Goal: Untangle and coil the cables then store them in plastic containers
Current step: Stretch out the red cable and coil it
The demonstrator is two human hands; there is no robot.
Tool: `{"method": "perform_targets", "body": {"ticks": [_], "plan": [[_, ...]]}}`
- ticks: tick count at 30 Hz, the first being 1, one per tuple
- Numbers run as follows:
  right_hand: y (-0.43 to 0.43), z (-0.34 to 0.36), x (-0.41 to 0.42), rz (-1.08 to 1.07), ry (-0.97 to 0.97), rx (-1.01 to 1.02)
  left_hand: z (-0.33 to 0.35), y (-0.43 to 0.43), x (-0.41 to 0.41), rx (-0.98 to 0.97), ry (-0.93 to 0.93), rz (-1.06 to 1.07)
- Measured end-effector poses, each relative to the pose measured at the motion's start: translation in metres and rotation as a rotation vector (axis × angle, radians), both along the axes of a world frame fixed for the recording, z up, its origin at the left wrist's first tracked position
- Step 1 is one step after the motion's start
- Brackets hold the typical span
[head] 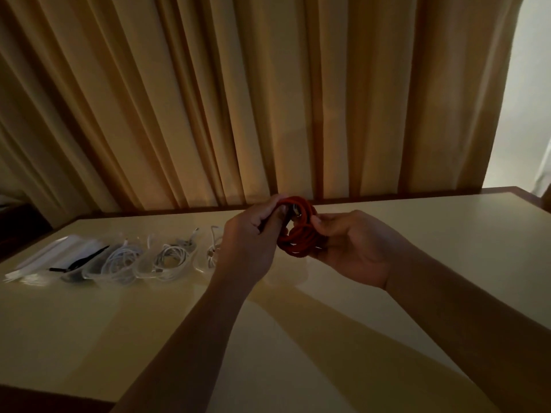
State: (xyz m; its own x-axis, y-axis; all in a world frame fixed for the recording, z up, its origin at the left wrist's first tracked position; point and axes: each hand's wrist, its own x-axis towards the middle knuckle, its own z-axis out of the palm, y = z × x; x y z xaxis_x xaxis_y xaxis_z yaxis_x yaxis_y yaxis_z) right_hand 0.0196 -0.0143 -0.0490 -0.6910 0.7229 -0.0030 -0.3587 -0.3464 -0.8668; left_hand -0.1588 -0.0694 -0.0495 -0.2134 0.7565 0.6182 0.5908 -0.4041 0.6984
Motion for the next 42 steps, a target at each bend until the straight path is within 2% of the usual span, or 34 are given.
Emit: {"method": "perform_targets", "body": {"ticks": [5, 12, 15, 17, 22, 25, 28, 35, 39, 41, 42], "plan": [[-0.006, 0.005, 0.001, -0.179, 0.043, -0.010, 0.001, -0.002, 0.007, -0.002, 0.085, 0.028], [-0.012, 0.015, -0.002, -0.198, -0.135, 0.375, 0.009, -0.001, 0.013, 0.037, 0.308, 0.112], [-0.010, 0.011, -0.006, -0.363, -0.294, 0.623, 0.009, -0.001, 0.017, 0.060, 0.371, 0.132], [-0.009, 0.007, -0.008, -0.504, -0.404, 0.809, 0.011, 0.000, 0.018, 0.044, 0.334, 0.124], [-0.008, 0.001, -0.009, -0.849, -0.509, 1.368, 0.018, 0.000, 0.020, 0.025, 0.294, 0.082], [-0.003, 0.000, -0.007, -0.912, -0.650, 1.400, 0.015, 0.001, 0.019, 0.014, 0.291, 0.080], [-0.005, 0.003, -0.008, -0.950, -0.707, 1.477, 0.012, 0.003, 0.018, -0.010, 0.273, 0.092], [0.001, 0.002, -0.009, -0.931, -0.835, 1.645, 0.020, 0.009, 0.030, -0.010, 0.468, 0.171], [0.005, 0.002, -0.005, -0.963, -0.798, 1.620, 0.028, 0.020, 0.035, -0.031, 0.516, 0.225], [0.003, 0.002, -0.001, -0.988, -0.697, 1.650, 0.027, 0.023, 0.034, -0.026, 0.539, 0.213], [0.001, 0.003, 0.000, -1.005, -0.626, 1.600, 0.023, 0.023, 0.032, -0.027, 0.554, 0.206]]}}
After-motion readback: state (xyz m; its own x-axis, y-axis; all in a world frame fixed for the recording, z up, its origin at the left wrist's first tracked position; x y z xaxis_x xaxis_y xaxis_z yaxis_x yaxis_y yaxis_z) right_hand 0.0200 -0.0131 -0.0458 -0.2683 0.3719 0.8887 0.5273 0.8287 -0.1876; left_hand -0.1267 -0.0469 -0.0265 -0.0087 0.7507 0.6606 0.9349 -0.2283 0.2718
